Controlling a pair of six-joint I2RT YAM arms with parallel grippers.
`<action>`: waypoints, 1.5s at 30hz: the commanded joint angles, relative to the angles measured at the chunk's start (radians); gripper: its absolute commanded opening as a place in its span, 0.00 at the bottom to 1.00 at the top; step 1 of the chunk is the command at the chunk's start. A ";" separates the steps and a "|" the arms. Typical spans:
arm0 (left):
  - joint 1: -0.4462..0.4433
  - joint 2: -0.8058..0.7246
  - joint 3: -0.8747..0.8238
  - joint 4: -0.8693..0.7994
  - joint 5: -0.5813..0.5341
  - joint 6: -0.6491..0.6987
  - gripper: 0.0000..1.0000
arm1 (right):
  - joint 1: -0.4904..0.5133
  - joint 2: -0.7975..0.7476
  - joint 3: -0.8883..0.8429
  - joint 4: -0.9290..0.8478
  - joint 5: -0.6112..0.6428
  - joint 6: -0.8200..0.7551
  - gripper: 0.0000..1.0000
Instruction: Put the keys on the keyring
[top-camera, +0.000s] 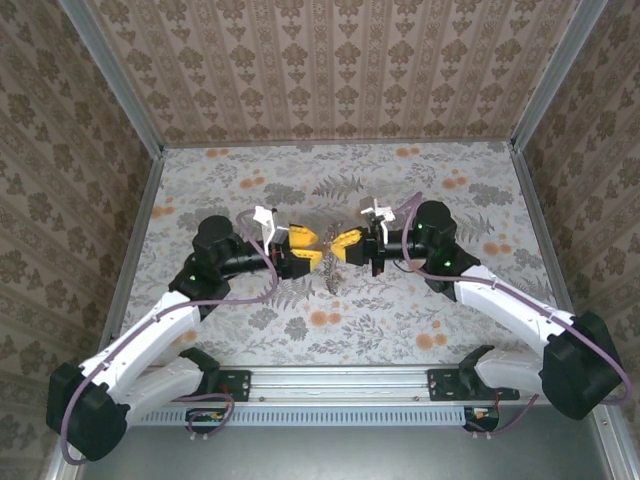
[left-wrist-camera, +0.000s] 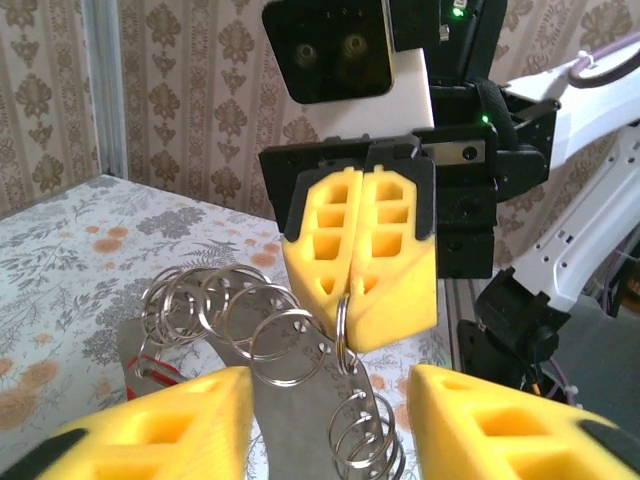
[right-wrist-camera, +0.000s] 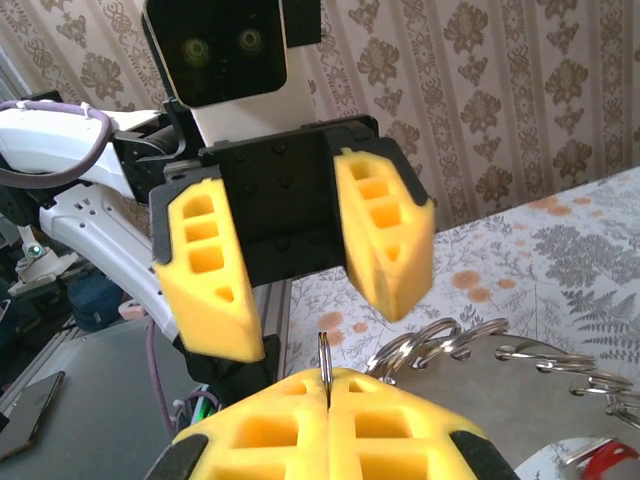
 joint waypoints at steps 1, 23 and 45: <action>-0.021 -0.006 0.048 -0.072 0.024 0.092 0.54 | 0.012 -0.051 -0.021 0.075 -0.016 -0.061 0.00; -0.126 -0.009 0.116 -0.271 -0.080 0.294 0.34 | 0.044 -0.109 -0.090 0.080 -0.006 -0.218 0.00; -0.182 -0.036 0.159 -0.386 -0.184 0.360 0.32 | 0.049 -0.131 -0.112 0.077 0.042 -0.237 0.00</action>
